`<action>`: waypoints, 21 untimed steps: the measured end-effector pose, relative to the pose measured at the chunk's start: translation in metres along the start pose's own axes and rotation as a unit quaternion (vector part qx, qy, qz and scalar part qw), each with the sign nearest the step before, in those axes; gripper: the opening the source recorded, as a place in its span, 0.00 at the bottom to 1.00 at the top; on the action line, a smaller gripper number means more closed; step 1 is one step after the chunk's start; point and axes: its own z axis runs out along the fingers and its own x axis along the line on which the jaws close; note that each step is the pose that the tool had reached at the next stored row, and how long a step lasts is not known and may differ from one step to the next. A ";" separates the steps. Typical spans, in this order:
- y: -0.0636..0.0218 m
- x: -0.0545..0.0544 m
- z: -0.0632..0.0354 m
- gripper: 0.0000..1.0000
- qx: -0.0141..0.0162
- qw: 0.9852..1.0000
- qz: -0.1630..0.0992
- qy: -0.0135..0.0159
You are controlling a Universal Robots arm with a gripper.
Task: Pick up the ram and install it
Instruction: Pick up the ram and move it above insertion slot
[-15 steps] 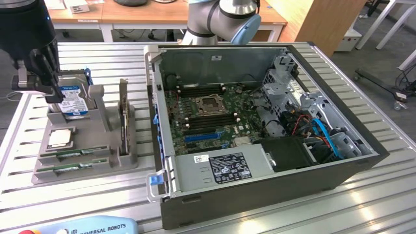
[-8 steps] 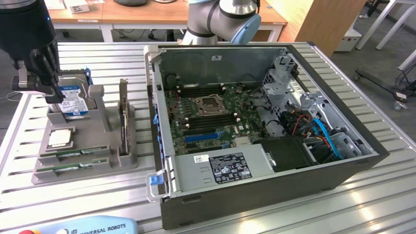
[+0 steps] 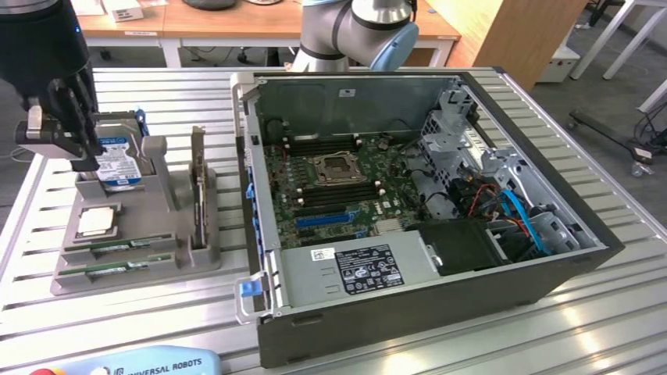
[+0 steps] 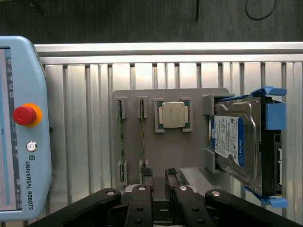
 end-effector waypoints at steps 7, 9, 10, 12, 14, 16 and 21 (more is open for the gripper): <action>-0.0002 0.005 -0.0001 0.31 0.000 1.000 0.000 0.000; -0.0003 0.007 -0.0002 0.31 0.000 1.000 0.000 0.000; -0.0004 0.009 -0.0001 0.31 0.000 1.000 0.000 0.000; -0.0005 0.012 -0.0002 0.31 0.000 1.000 0.000 0.000; -0.0006 0.015 -0.0003 0.31 0.000 1.000 0.000 -0.001; -0.0008 0.018 -0.0004 0.31 0.000 1.000 0.000 -0.001; -0.0010 0.022 -0.0005 0.31 0.000 1.000 0.000 -0.002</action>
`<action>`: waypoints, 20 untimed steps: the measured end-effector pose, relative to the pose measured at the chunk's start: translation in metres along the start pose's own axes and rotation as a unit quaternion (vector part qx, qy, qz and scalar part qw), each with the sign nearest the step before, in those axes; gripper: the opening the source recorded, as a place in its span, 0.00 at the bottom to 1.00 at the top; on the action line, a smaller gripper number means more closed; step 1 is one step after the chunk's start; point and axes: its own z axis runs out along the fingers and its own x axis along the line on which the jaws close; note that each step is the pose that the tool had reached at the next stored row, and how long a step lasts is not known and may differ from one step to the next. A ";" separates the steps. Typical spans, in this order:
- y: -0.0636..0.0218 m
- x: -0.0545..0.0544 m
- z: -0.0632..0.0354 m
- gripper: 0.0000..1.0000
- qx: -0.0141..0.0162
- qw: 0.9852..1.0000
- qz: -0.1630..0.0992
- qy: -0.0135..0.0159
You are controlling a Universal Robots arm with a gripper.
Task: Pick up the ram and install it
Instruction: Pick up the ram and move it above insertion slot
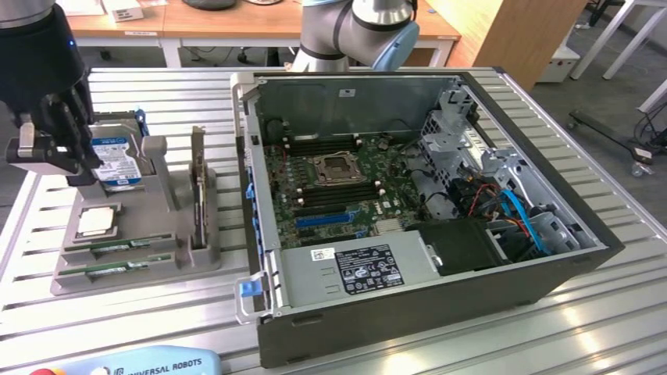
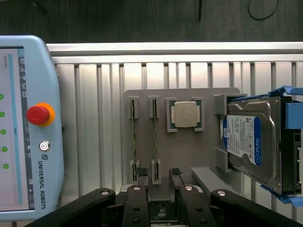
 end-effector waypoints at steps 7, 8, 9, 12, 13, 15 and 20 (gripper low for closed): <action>-0.0001 0.001 0.0024 0.31 0.000 1.000 0.000 -0.001; -0.0002 0.001 0.0038 0.31 0.000 1.000 0.000 -0.001; -0.0003 0.001 0.0052 0.31 0.000 1.000 0.000 -0.001; -0.0005 0.001 0.0102 0.31 0.000 1.000 0.000 -0.001; -0.0006 0.001 0.0121 0.31 0.000 1.000 0.000 -0.001; -0.0007 0.001 0.0156 0.31 0.000 1.000 0.000 -0.001; -0.0011 0.002 0.0246 0.31 0.000 1.000 0.000 -0.001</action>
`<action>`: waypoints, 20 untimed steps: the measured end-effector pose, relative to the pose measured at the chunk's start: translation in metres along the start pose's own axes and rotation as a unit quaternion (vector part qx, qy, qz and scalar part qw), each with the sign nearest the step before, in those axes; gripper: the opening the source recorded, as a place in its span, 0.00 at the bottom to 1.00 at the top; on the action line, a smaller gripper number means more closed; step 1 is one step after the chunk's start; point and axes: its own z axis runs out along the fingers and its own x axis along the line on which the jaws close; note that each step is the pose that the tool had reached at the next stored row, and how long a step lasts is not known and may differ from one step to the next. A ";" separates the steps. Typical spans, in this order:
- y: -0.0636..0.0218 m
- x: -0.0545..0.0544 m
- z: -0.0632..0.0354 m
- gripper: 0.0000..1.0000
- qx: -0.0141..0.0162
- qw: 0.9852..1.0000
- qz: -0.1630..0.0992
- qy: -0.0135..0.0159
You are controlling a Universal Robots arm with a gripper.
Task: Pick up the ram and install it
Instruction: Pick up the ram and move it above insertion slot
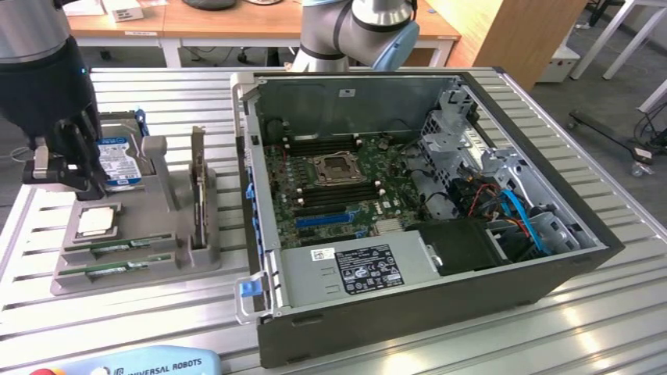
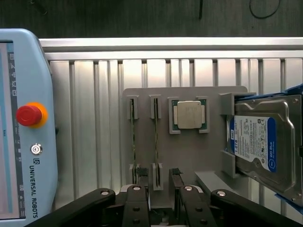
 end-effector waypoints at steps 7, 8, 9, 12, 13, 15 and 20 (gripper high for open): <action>-0.0005 0.000 0.0114 0.31 0.000 1.000 0.000 0.000; -0.0005 0.000 0.0114 0.31 0.000 1.000 0.000 0.000; -0.0005 0.000 0.0115 0.31 0.000 1.000 0.000 0.000; -0.0006 0.001 0.0116 0.31 0.000 1.000 0.000 0.000; -0.0006 0.001 0.0115 0.31 0.000 1.000 0.000 0.000; -0.0006 0.003 0.0114 0.31 0.000 1.000 0.000 0.000; -0.0009 0.008 0.0113 0.31 0.000 1.000 0.000 0.000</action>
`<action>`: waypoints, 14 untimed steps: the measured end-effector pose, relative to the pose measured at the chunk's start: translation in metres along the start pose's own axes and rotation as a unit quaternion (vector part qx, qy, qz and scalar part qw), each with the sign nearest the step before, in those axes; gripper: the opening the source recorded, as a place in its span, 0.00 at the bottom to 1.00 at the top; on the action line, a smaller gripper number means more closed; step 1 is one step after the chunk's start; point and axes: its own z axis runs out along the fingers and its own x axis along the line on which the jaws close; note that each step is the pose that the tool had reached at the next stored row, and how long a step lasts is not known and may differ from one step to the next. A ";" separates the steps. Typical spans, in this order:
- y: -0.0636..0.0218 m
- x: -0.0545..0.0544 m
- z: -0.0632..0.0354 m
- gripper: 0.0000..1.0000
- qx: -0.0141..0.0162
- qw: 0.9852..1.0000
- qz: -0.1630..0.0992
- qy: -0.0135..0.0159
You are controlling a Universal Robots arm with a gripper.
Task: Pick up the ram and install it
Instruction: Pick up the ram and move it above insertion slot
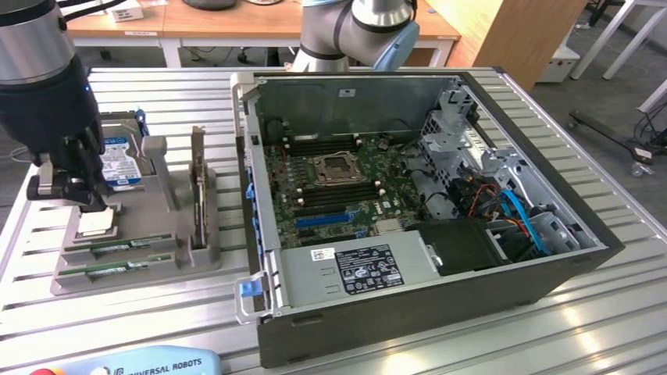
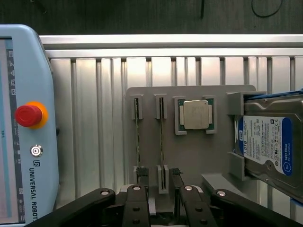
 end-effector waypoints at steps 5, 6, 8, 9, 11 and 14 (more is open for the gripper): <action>0.0000 0.001 0.0004 0.31 0.000 1.000 0.000 0.000; 0.0000 0.001 0.0014 0.31 0.000 1.000 0.000 0.000; -0.0002 0.001 0.0040 0.31 0.000 1.000 0.000 0.000; -0.0003 0.001 0.0056 0.31 0.000 1.000 0.000 0.000; -0.0004 0.001 0.0087 0.31 0.000 1.000 0.000 0.000; -0.0006 0.001 0.0129 0.31 0.000 1.000 0.000 0.000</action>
